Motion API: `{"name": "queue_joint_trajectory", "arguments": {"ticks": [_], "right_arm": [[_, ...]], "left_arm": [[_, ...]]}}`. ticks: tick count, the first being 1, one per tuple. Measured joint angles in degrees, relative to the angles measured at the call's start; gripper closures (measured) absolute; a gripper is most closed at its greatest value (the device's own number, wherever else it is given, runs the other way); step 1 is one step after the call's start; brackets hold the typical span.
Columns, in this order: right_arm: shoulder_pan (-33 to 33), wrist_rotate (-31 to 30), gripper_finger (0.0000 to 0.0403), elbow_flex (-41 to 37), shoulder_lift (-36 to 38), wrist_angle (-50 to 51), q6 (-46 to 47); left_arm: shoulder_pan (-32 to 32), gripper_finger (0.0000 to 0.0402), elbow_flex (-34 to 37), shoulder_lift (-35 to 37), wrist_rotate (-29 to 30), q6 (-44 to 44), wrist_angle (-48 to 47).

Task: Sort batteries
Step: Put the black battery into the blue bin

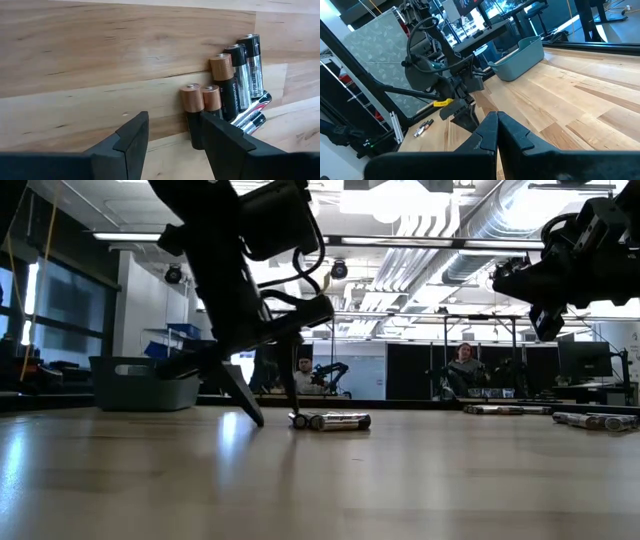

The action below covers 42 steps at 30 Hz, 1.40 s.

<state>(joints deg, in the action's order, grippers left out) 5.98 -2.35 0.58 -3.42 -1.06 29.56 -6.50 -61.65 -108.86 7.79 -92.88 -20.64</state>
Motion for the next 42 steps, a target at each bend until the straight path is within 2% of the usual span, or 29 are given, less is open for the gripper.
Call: {"name": "queue_joint_trajectory", "arguments": {"ticks": [7, 11, 13, 24, 31, 35, 41, 42], "right_arm": [[0.0, 0.0, 0.0402, 0.0, 0.0, 0.0, 0.0], [0.0, 0.0, 0.0402, 0.0, 0.0, 0.0, 0.0], [0.0, 0.0, 0.0402, 0.0, 0.0, 0.0, 0.0], [0.0, 0.0, 0.0402, 0.0, 0.0, 0.0, 0.0], [0.0, 0.0, 0.0402, 0.0, -0.1, 0.0, 0.0], [0.0, 0.0, 0.0402, 0.0, 0.0, 0.0, 0.0], [0.0, 0.0, 0.0402, 0.0, 0.0, 0.0, 0.0], [0.0, 0.0, 0.0402, 0.0, 0.0, 0.0, 0.0]], "left_arm": [[0.5, 0.0234, -0.3, 0.6, -0.2, 2.3, -5.9], [0.4, 0.0234, -1.4, 2.5, 0.7, 3.0, -15.8], [0.2, 0.0234, -2.2, 3.3, 1.4, 3.2, -17.8], [-0.7, 0.0234, -2.9, 3.1, 1.0, 0.2, -10.7], [-0.6, 0.0237, -3.2, -0.1, -1.6, 1.4, -11.6], [-0.6, 0.0266, -3.2, -0.3, -1.6, 4.6, -13.5], [-0.2, 0.0372, -3.2, -0.3, -3.0, 13.9, -16.3], [-0.2, 0.0375, -3.1, -0.1, -3.0, 15.1, -16.3]]}}
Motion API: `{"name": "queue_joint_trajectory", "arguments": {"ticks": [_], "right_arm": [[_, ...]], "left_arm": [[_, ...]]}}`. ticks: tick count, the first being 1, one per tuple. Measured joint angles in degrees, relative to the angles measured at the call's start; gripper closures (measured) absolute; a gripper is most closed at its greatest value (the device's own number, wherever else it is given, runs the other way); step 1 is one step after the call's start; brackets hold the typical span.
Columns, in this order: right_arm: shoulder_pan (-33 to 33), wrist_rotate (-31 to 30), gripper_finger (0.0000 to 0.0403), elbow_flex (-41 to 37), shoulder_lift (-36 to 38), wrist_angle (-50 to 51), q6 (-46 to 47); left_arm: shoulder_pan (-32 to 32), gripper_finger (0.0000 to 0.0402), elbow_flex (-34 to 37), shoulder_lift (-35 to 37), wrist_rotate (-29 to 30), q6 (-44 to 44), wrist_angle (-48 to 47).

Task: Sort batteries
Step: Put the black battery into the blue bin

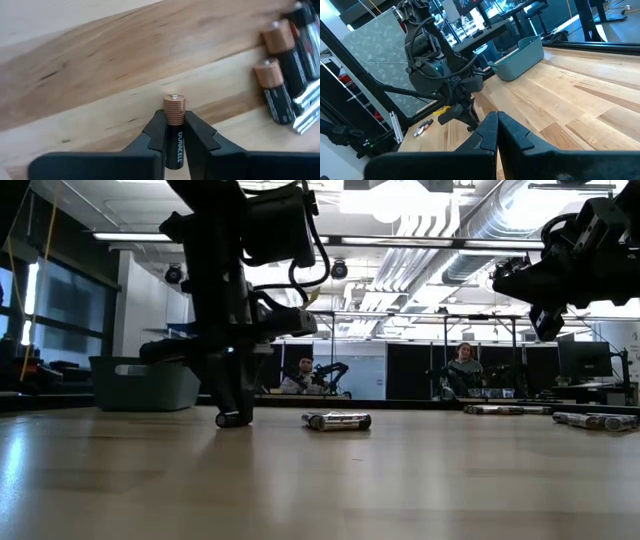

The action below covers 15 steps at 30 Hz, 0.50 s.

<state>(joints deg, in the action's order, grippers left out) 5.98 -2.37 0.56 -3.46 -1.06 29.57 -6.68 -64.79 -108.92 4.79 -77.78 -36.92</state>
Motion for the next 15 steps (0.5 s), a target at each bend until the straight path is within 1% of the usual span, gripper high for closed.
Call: {"name": "queue_joint_trajectory", "arguments": {"ticks": [3, 6, 8, 13, 15], "right_arm": [[0.0, 0.0, 0.0402, 0.0, 0.0, 0.0, 0.0], [0.0, 0.0, 0.0402, 0.0, 0.0, 0.0, 0.0], [0.0, 0.0, 0.0402, 0.0, 0.0, 0.0, 0.0], [0.0, 0.0, 0.0402, 0.0, -0.1, 0.0, 0.0], [0.0, 0.0, 0.0402, 0.0, -0.2, 0.0, 0.0]], "left_arm": [[0.6, 0.0375, -0.1, 1.4, -0.1, 1.5, -0.8], [1.5, 0.0375, -1.5, 4.3, 1.3, 2.4, -6.8], [2.1, 0.0375, -4.8, 7.8, 4.2, 3.4, -8.2], [5.4, 0.0375, -12.5, 15.9, 13.9, 6.9, -19.2], [7.7, 0.0375, -15.8, 19.2, 18.3, 8.7, -25.4]]}}
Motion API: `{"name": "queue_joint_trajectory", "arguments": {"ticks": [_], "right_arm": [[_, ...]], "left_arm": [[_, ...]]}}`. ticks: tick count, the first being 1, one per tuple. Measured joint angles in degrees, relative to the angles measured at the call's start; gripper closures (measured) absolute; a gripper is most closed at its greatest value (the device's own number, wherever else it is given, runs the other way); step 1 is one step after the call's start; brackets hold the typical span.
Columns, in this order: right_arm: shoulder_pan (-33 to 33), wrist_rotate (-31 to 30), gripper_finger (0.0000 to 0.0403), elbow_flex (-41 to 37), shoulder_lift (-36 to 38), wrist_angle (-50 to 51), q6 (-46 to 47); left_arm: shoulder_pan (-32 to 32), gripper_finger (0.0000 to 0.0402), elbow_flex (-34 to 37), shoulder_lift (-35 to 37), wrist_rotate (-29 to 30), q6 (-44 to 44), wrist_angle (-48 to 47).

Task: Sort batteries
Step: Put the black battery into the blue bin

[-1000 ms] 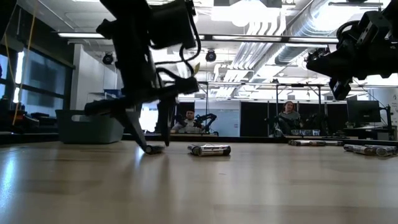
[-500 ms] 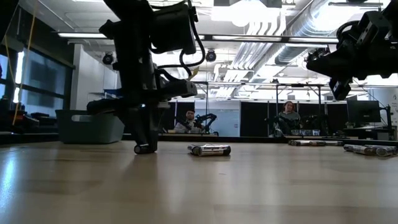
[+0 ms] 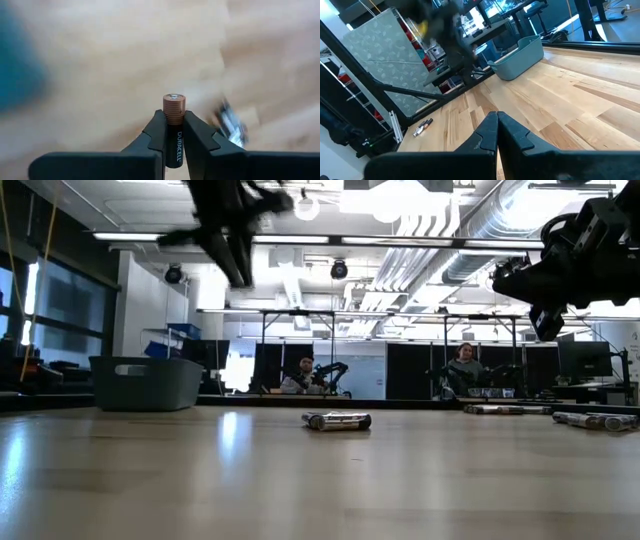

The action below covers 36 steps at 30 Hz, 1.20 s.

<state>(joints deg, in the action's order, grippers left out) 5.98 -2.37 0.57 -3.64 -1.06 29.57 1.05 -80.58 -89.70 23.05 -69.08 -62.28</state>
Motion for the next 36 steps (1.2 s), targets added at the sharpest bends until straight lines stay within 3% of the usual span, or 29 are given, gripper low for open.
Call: {"name": "queue_joint_trajectory", "arguments": {"ticks": [4, 10, 16, 23, 36], "right_arm": [[0.0, 0.0, 0.0402, 0.0, -0.1, 0.0, 0.0], [0.0, 0.0, 0.0402, 0.0, -0.1, 0.0, 0.0], [0.0, 0.0, 0.0402, 0.0, -0.1, 0.0, 0.0], [0.0, 0.0, 0.0402, 0.0, -0.1, 0.0, 0.0], [0.0, 0.0, 0.0402, 0.0, -0.1, 0.0, 0.0]], "left_arm": [[7.2, 0.0375, -3.4, 4.5, 4.4, 5.4, -11.9], [22.3, 0.0375, 0.2, 7.8, 1.3, 15.1, -17.9], [32.5, 0.0375, 12.8, 7.4, -4.9, 24.5, -7.3], [37.5, 0.0375, 26.3, 7.3, -6.0, 27.9, 6.0], [42.7, 0.0372, 38.4, 7.4, -7.0, 32.3, 24.5]]}}
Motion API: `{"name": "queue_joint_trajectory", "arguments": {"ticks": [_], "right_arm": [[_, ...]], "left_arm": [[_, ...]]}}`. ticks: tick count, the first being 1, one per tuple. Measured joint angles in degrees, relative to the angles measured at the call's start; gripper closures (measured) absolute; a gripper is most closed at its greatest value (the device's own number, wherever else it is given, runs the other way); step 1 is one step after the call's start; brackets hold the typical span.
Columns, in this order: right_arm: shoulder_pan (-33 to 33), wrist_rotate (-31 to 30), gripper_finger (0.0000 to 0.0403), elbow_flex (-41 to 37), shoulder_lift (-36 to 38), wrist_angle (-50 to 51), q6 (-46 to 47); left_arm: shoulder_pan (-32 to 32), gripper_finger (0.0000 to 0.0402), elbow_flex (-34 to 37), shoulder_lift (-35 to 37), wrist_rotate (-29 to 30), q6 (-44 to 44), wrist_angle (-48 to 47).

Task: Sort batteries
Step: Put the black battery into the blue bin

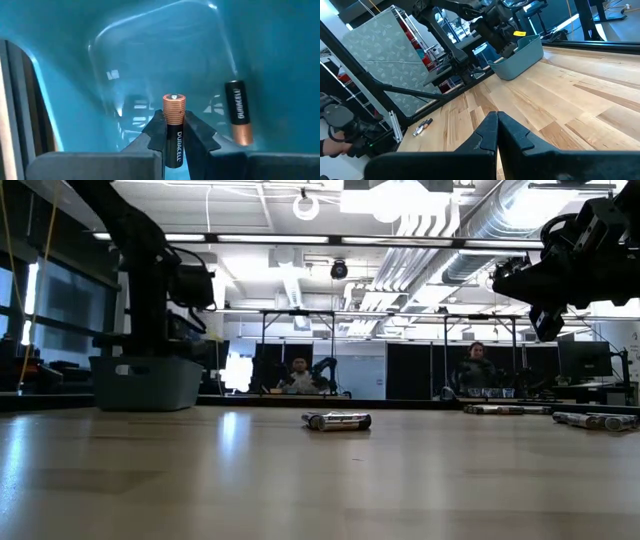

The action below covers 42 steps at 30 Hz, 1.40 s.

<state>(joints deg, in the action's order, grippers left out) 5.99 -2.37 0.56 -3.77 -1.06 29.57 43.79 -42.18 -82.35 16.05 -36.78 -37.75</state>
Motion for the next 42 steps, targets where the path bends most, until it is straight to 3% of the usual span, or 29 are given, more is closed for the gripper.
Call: {"name": "queue_joint_trajectory", "arguments": {"ticks": [7, 17, 21, 28, 34, 42], "right_arm": [[0.0, 0.0, 0.0402, 0.0, 0.0, 0.0, 0.0], [0.0, 0.0, 0.0402, 0.0, 0.0, 0.0, 0.0], [0.0, 0.0, 0.0402, 0.0, 0.0, 0.0, 0.0], [0.0, 0.0, 0.0402, 0.0, 0.0, 0.0, 0.0], [0.0, 0.0, 0.0402, 0.0, 0.0, 0.0, 0.0], [0.0, 0.0, 0.0402, 0.0, 0.0, 0.0, 0.0]], "left_arm": [[1.2, 0.0371, 3.0, 0.0, -2.3, 1.1, 5.7], [1.3, 0.0363, 3.0, -2.5, -3.7, 2.9, 6.6], [1.2, 0.0330, 3.1, -2.9, -3.7, 3.4, 7.5], [1.6, 0.0235, 3.0, -3.0, -6.2, 3.9, 7.7], [1.6, 0.0186, -1.8, -2.0, -5.9, 4.2, 0.9], [1.6, 0.0185, -13.3, 1.0, -5.8, 6.9, -9.5]]}}
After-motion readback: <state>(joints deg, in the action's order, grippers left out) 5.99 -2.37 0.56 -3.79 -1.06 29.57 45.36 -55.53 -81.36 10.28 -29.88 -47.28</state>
